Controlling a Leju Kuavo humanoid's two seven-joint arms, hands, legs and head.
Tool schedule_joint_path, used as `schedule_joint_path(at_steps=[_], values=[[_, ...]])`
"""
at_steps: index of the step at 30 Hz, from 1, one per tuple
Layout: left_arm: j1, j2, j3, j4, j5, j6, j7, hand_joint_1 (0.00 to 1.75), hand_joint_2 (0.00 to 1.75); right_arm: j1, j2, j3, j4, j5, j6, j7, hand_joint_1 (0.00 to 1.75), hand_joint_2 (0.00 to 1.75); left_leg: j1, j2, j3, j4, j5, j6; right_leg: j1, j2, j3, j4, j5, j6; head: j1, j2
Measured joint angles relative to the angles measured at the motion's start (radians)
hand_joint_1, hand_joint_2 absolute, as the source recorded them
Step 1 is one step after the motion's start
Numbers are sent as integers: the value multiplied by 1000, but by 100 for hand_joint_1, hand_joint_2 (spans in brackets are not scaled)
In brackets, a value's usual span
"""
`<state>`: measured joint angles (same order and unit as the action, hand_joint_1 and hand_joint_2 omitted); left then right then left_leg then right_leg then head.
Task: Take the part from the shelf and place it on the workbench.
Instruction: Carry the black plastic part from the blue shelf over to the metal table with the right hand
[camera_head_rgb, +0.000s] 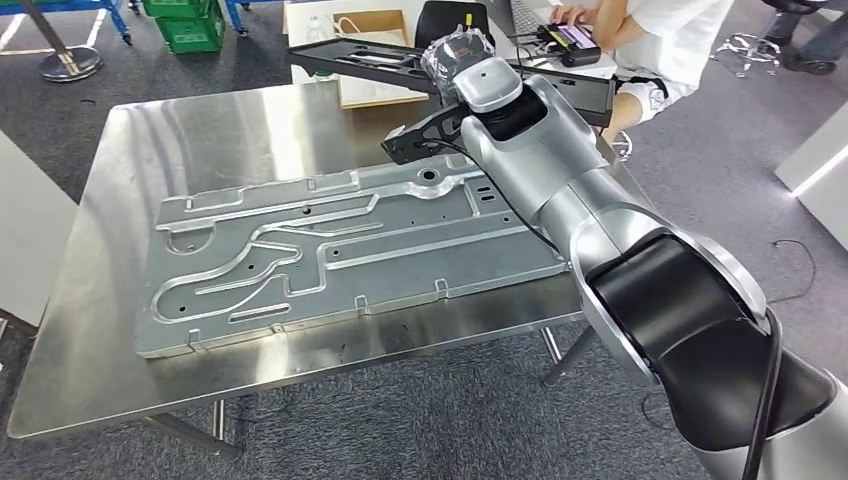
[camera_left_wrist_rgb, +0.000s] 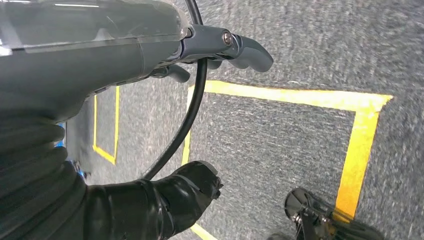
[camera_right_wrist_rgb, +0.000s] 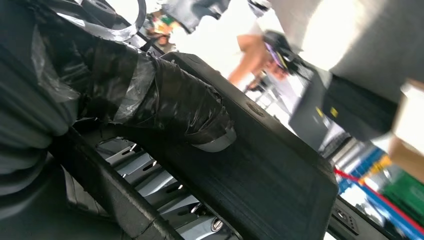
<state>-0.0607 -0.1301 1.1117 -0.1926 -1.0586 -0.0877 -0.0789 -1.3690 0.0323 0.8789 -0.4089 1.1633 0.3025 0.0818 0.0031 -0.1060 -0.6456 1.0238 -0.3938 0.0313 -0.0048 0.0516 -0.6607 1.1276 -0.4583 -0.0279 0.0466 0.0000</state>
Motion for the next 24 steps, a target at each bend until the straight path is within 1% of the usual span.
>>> schedule_joint_path(at_steps=[1,2,3,4,5,6,7,8,9,10,11,12,13,14,15,16,17,19,20,21,24], values=[[0,-1,0,0,-1,0,0,0,175,0,0,0,0,0,-1,0,175,175,2,-11,-2,0,1,-2,3,20,22,-50,20,-11,-1,0],[0,-3,0,0,-1,1,-1,0,175,0,1,0,1,-1,-2,0,175,175,6,-21,-6,0,2,-5,5,33,32,-74,23,-17,-2,0],[0,-4,0,-1,-2,1,-1,0,175,0,2,0,1,-2,-4,0,175,175,9,-33,-9,-1,4,-11,7,30,38,-82,21,-19,-3,0],[0,-2,0,-1,-3,2,-2,0,175,1,5,0,1,-2,-5,0,175,175,11,-44,-11,-4,6,-16,7,16,43,-93,22,-18,-2,0],[1,-2,1,-1,-3,2,-2,0,175,2,8,0,1,-3,-6,0,175,175,9,-37,-13,-2,5,-22,4,2,50,-104,24,-16,-2,0],[2,-1,1,-1,-4,2,-3,0,175,3,11,0,1,-4,-7,0,175,175,6,-12,-19,11,-4,-28,1,-12,59,-116,27,-15,-2,0],[2,-1,1,-1,-6,2,-3,0,175,4,13,0,2,-5,-10,-1,175,175,4,23,-34,43,-24,-33,-3,-25,67,-127,31,-13,-3,0],[2,0,1,-1,-8,3,-4,0,175,7,13,0,2,-7,-13,-1,175,175,5,62,-57,95,-51,-39,-4,-37,73,-132,31,-12,-3,0],[1,0,1,-1,-11,3,-5,0,175,11,13,0,2,-8,-19,-3,175,175,10,87,-87,158,-82,-46,-4,-46,75,-134,30,-12,-4,0],[0,0,1,-1,-14,3,-6,0,175,17,12,0,3,-10,-26,-6,175,175,16,97,-115,216,-105,-52,-5,-56,77,-133,28,-11,-4,0],[0,2,1,-1,-16,4,-7,0,175,26,13,0,3,-13,-33,-10,175,175,21,100,-130,249,-111,-59,-6,-64,78,-131,26,-8,-4,0],[0,3,1,-1,-20,4,-7,0,175,35,13,0,3,-16,-39,-13,175,175,26,102,-128,247,-101,-65,-9,-71,80,-129,23,-4,-4,0],[0,4,1,-1,-22,4,-7,0,175,42,13,0,3,-19,-43,-14,175,175,31,103,-104,203,-73,-70,-12,-77,81,-125,19,1,-4,0],[1,5,1,-1,-25,4,-7,0,175,46,14,0,3,-21,-45,-14,175,175,34,107,-67,132,-43,-75,-15,-82,81,-118,13,8,-4,0],[1,5,1,-1,-28,4,-7,0,175,47,14,0,3,-22,-45,-14,175,175,34,111,-33,71,-22,-77,-15,-86,79,-110,7,15,-4,0],[1,5,1,-1,-30,4,-8,0,175,47,14,0,3,-22,-45,-14,175,175,33,111,-8,26,-10,-72,-14,-89,76,-103,1,22,-3,0],[1,4,1,-1,-32,4,-8,0,175,46,14,0,3,-23,-45,-14,175,175,33,112,2,5,-8,-67,-10,-89,73,-97,-3,24,-2,0],[2,4,1,-1,-33,4,-8,0,175,47,13,0,3,-25,-45,-16,175,175,32,107,1,3,-7,-55,-6,-87,70,-94,-2,16,0,0],[2,4,1,-1,-33,4,-8,0,175,47,14,0,3,-25,-45,-16,175,175,32,107,1,3,-7,-54,-7,-86,70,-95,-1,11,0,0],[2,4,1,-1,-33,4,-8,0,175,47,14,0,3,-26,-45,-16,175,175,30,106,1,3,-7,-52,-8,-86,71,-98,0,8,0,0],[1,4,1,-1,-33,4,-8,0,175,47,14,0,3,-26,-45,-15,175,175,27,103,1,3,-9,-45,-9,-88,75,-106,1,9,0,0]])
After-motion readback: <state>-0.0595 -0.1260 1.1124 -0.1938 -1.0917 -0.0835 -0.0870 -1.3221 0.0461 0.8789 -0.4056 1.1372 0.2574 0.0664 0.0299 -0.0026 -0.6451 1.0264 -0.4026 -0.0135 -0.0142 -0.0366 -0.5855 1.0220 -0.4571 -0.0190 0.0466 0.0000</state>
